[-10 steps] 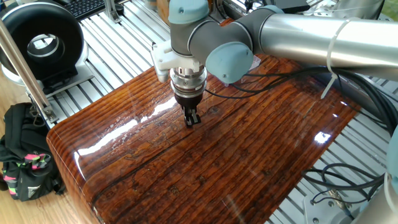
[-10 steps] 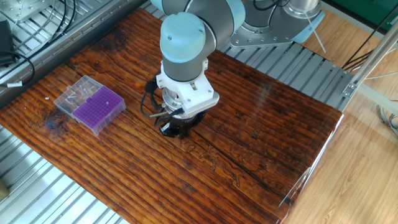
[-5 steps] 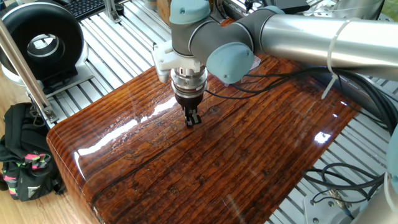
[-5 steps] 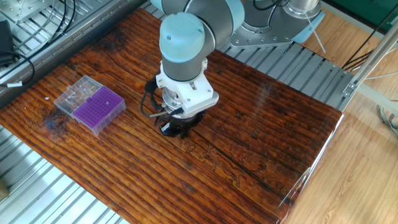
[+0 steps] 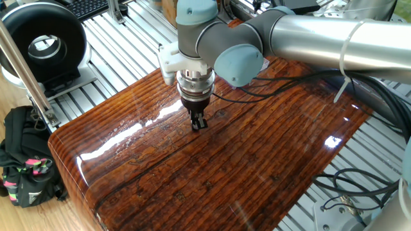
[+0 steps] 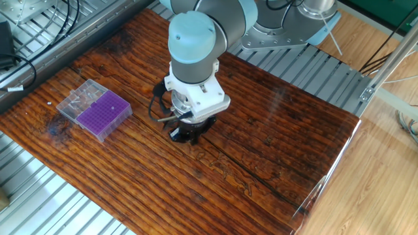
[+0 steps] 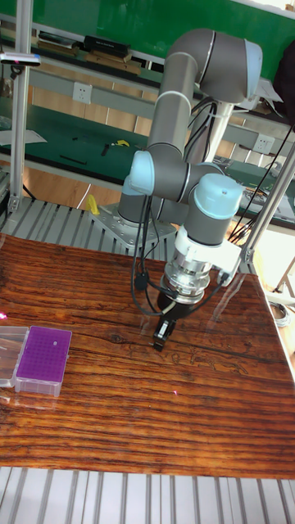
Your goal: Insert a small pipette tip into the holder for small pipette tips
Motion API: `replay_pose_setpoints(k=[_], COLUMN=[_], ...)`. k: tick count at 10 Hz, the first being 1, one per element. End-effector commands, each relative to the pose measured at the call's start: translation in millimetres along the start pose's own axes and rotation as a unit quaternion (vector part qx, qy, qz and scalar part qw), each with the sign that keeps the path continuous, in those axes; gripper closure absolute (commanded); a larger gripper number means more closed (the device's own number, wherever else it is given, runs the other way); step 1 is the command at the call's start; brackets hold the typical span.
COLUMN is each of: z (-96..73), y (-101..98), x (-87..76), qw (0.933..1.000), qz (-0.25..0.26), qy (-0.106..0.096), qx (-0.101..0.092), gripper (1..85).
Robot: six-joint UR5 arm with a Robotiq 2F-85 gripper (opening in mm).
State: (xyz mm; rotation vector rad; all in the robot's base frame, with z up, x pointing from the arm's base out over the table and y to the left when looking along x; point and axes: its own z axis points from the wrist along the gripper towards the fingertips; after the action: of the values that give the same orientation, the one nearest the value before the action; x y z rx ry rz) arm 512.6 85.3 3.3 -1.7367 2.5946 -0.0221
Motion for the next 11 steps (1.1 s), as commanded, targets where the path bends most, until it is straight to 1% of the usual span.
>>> replay_pose_setpoints(k=[1, 2, 3, 4, 5, 6, 7, 8, 9, 10, 11], z=[-17.6, -26.7, -36.8, -49.2, -57.3, -63.6, -71.0, -80.0, -90.9, -103.7, -114.7], y=[-0.4, -4.8, -9.8, -14.9, -23.7, -28.7, -42.1, -53.8, -68.8, -86.2, -98.9], x=[-2.5, -3.9, -10.8, -17.6, -17.5, -18.8, -17.1, -3.2, 16.7, 39.2, 54.7], qw=[0.9999, 0.9998, 0.9988, 0.9968, 0.9947, 0.9919, 0.9871, 0.9852, 0.9861, 0.9869, 0.9860], qz=[0.003, 0.008, 0.020, 0.028, 0.031, 0.032, 0.034, 0.022, -0.001, -0.023, -0.036], qy=[-0.011, -0.018, -0.039, -0.067, -0.084, -0.110, -0.139, -0.152, -0.145, -0.132, -0.133], qx=[-0.002, 0.008, 0.022, 0.034, 0.050, 0.054, 0.071, 0.076, 0.082, 0.089, 0.094], gripper=[79.7, 81.0, 83.3, 83.3, 83.3, 83.3, 83.7, 83.7, 83.7, 83.7, 84.0])
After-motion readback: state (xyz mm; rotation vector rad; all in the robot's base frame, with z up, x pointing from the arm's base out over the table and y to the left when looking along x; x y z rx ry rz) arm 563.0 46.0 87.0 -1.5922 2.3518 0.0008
